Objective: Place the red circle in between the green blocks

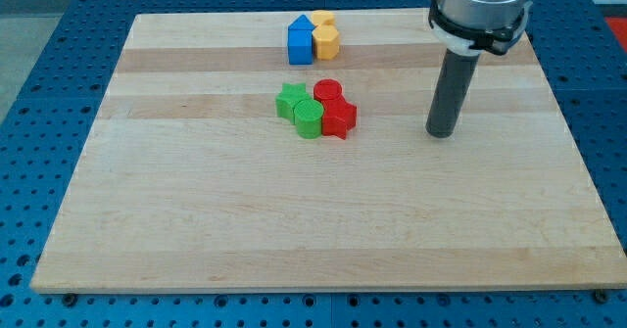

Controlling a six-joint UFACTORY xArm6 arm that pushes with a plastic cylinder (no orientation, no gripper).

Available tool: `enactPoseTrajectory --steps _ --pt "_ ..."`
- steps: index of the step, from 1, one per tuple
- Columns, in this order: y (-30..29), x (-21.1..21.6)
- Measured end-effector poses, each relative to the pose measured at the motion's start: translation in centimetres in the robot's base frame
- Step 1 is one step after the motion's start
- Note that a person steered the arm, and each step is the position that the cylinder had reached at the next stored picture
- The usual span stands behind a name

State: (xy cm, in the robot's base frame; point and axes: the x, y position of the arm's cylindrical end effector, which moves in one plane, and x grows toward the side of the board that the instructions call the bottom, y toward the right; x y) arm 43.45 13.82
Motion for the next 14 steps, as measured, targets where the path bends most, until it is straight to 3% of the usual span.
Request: enactPoseTrajectory --steps 2,5,6,14 --pt "-0.4 0.0" --pt "-6.0 -9.3" --pt "-8.8 -10.3" --pt "-13.9 -3.3"
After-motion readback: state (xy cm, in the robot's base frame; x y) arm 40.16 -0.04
